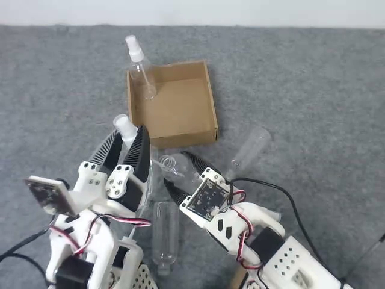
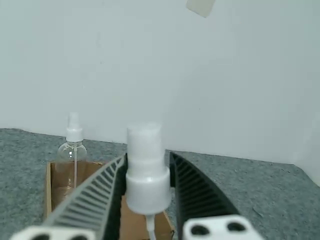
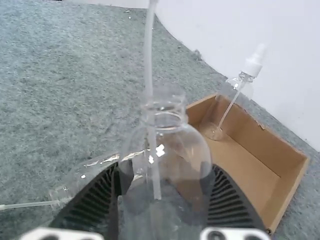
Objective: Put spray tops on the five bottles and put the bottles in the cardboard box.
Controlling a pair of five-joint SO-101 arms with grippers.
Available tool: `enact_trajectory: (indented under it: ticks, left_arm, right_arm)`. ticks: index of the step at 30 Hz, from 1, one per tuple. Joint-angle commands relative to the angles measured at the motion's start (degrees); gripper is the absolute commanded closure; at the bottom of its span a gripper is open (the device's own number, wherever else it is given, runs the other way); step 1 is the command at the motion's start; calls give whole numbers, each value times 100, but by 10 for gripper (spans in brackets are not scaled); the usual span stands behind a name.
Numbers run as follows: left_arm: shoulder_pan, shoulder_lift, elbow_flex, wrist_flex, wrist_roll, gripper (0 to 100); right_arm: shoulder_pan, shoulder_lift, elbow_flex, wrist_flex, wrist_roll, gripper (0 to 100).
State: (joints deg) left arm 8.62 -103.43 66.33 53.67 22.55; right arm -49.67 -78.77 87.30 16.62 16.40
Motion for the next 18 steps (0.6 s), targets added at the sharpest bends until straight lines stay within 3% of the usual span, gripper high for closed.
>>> enact_trajectory:
  ticks: [1, 9, 18]
  left_arm:
    - [35, -114, -22, 35, -70, 987]
    - [70, -114, 145, 9, -299, 968]
    - [712, -114, 286, 35, -677, 962]
  right_arm:
    - [127, -101, -237, -127, 18, 908]
    - [127, -101, -237, -127, 18, 908]
    - [127, -127, -237, -127, 18, 908]
